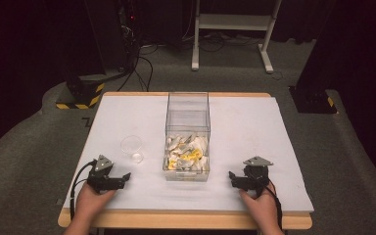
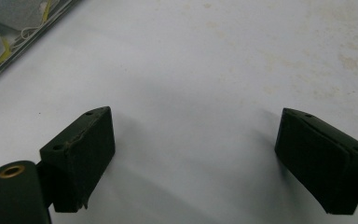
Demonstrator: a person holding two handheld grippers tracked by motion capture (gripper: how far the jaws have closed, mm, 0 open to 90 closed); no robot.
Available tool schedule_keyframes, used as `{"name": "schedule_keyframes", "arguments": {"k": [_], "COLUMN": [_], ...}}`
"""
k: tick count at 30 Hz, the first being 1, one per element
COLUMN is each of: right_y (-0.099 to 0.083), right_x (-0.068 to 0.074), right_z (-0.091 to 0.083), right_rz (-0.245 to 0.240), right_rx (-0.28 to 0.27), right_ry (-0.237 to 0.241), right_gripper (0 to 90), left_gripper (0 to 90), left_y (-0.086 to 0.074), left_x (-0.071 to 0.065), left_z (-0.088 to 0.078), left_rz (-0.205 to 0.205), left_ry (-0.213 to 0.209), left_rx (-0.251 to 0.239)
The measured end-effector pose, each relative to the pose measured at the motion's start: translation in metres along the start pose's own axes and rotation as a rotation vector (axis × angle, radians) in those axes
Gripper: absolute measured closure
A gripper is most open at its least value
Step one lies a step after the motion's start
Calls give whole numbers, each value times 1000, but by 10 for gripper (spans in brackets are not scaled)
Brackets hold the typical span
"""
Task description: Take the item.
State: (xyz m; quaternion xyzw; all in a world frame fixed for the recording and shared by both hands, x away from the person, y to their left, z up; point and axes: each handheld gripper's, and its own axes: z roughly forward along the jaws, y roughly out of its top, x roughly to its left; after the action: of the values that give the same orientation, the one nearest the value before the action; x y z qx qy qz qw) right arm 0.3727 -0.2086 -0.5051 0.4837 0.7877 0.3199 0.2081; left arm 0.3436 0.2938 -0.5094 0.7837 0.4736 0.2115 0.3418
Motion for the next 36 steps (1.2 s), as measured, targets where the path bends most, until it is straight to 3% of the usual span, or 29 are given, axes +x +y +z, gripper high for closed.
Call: {"name": "schedule_keyframes", "arguments": {"k": [11, 16, 21, 25, 29, 36], "right_y": [0, 0, 0, 0, 0, 0], "right_x": [0, 0, 0, 0, 0, 0], "right_z": [0, 0, 0, 0, 0, 0], "right_rz": [0, -3, -5, -5, -4, -6], "right_rx": [0, -2, -2, -4, -3, -3], "right_ry": [1, -1, -3, -3, -2, -3], "right_gripper": [117, 117, 118, 117, 117, 117], "left_gripper": [157, 194, 201, 168, 168, 172], "left_y": [0, 1, 3, 4, 6, 8], "left_x": [0, 1, 1, 3, 4, 3], "left_z": [0, -1, -1, -5, -13, -18], "left_rz": [-1, -27, -28, -57, -64, -46], "left_ry": [-1, 12, 11, -23, -37, -51], "left_rx": [2, -1, 14, 13, -25, -39]}}
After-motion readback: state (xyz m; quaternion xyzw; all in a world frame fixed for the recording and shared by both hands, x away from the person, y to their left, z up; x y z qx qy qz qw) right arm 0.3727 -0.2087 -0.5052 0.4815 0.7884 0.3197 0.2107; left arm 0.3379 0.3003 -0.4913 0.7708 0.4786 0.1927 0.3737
